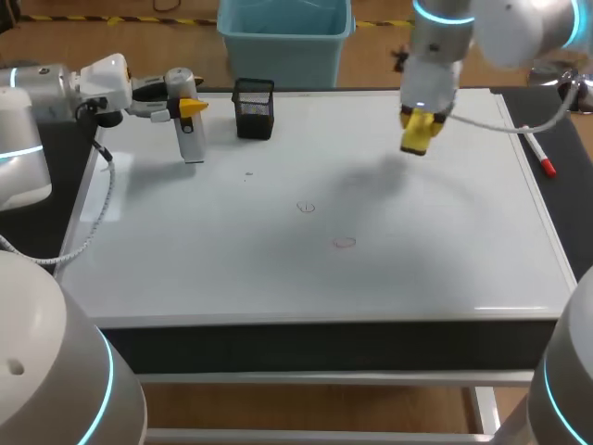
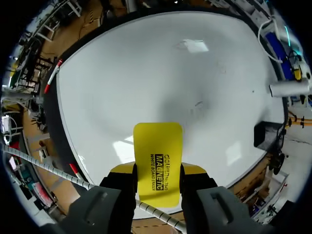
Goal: Pick up the inspection probe, press it on each red-marked spot on the whiteboard one by one, put down the probe, pick up the eraser, and wipe off all the red marks.
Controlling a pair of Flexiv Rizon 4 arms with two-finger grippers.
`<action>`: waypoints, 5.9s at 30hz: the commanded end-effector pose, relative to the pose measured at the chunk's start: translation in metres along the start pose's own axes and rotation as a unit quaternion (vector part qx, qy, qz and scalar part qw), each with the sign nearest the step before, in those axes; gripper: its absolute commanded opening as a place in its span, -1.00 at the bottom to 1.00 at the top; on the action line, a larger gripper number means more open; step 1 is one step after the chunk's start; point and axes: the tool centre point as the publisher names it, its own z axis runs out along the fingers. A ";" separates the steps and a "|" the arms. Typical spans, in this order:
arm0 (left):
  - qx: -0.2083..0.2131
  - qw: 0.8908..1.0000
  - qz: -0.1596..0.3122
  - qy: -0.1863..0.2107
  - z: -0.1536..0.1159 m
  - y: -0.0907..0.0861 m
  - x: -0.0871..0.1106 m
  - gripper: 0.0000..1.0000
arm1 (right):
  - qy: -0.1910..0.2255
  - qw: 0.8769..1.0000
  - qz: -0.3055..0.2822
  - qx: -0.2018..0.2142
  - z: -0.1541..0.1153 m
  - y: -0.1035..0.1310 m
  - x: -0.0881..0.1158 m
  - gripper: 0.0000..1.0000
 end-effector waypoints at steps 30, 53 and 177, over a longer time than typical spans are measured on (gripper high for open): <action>0.001 1.000 0.000 0.001 0.000 0.000 -0.001 -1.00 | 0.018 0.977 -0.206 -0.054 0.043 0.170 -0.156 -1.00; 0.001 1.000 0.000 0.001 0.000 0.000 -0.001 -1.00 | 0.010 0.970 -0.236 -0.061 0.069 0.181 -0.172 -1.00; 0.001 1.000 0.000 0.001 0.000 0.000 -0.001 -1.00 | 0.035 0.993 0.104 -0.042 0.032 -0.121 0.071 -1.00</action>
